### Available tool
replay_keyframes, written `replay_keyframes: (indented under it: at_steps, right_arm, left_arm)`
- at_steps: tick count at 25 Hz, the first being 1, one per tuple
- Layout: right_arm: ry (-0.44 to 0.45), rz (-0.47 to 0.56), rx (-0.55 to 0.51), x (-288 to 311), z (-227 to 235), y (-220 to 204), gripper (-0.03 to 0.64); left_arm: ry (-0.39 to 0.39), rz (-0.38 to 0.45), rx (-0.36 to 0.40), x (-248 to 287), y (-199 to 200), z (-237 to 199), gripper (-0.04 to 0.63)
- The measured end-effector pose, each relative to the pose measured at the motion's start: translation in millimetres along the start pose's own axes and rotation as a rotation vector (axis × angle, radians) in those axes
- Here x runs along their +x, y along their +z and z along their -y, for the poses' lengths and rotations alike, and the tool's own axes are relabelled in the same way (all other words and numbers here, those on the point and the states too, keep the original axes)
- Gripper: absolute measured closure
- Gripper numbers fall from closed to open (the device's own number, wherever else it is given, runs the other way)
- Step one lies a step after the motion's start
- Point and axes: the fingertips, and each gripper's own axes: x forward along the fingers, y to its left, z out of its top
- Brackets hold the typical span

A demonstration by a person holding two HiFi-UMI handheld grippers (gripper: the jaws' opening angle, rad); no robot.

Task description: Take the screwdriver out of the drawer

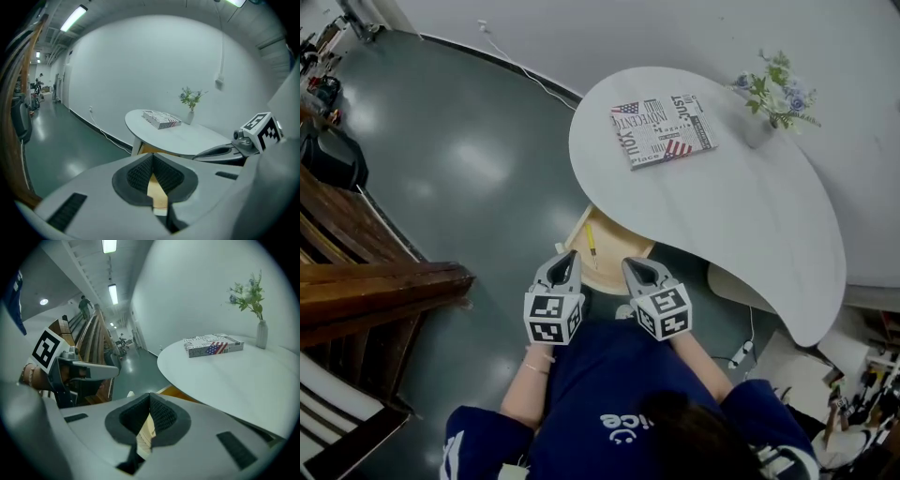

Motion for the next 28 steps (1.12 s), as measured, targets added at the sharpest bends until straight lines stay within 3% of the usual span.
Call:
replay_keyframes:
  at_steps: [8, 13, 21, 28]
  right_arm:
    - [-0.078, -0.085, 0.054, 45, -6, 7, 0.609]
    - [-0.117, -0.167, 0.111, 68, -5, 0, 0.609]
    - [-0.11, -0.262, 0.155, 98, 0, -5, 0.609]
    - [-0.078, -0.351, 0.11, 117, 1, -20, 0.609]
  left_arm:
    - [-0.125, -0.052, 0.03, 23, 14, -35, 0.591]
    - [-0.159, -0.089, 0.038, 31, 16, -55, 0.591]
    - [-0.137, -0.161, 0.001, 40, 3, -78, 0.591]
    - [-0.088, -0.174, -0.023, 41, 2, -82, 0.591]
